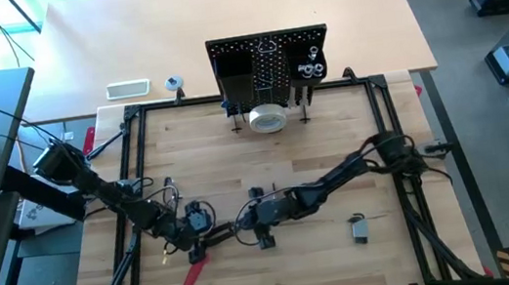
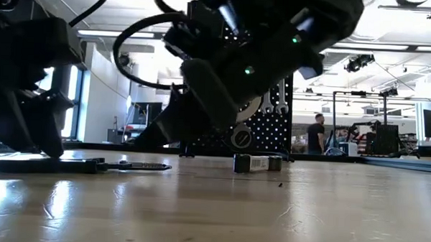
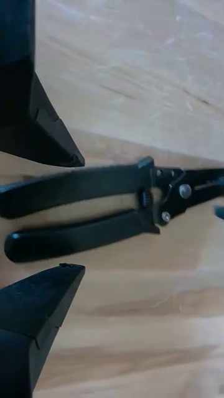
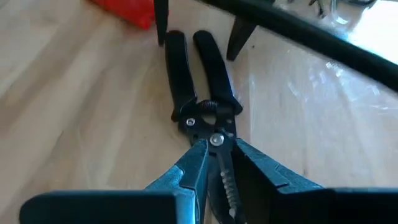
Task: Hang tools onto peg board
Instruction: Hang the black wire stripper on the peg board
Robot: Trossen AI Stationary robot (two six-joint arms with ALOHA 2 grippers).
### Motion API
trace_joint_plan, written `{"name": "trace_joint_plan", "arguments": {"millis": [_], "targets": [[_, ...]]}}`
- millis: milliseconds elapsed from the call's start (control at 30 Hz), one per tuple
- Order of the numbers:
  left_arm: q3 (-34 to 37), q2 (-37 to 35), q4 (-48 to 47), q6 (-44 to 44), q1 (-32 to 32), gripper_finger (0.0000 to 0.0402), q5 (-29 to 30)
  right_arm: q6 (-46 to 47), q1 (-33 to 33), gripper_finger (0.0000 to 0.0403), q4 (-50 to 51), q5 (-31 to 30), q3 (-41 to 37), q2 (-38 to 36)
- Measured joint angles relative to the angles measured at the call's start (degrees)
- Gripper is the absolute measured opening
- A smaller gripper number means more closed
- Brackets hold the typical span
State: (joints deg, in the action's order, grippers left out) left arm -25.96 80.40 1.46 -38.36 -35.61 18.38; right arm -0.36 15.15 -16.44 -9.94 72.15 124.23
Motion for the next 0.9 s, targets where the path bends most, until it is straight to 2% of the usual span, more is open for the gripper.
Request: {"name": "trace_joint_plan", "arguments": {"millis": [267,500,667,900], "targets": [[-0.1,0.48,1.7,-0.01,-0.95,0.0263,1.77,0.4,-0.93,0.0068,4.96,1.62,1.65,1.42],[-0.1,0.48,1.27,0.47,-0.93,0.0263,2.99,2.26,-0.91,0.0066,4.64,2.42,1.34,1.41],[-0.1,0.48,-2.55,-0.76,-0.08,0.0263,4.77,4.75,-1.53,0.0048,3.04,3.41,-0.84,1.16],[-0.15,0.44,0.66,-0.03,0.02,0.0263,0.85,6.99,-1.71,0.0012,-3.9,4.0,-4.69,1.09]]}}
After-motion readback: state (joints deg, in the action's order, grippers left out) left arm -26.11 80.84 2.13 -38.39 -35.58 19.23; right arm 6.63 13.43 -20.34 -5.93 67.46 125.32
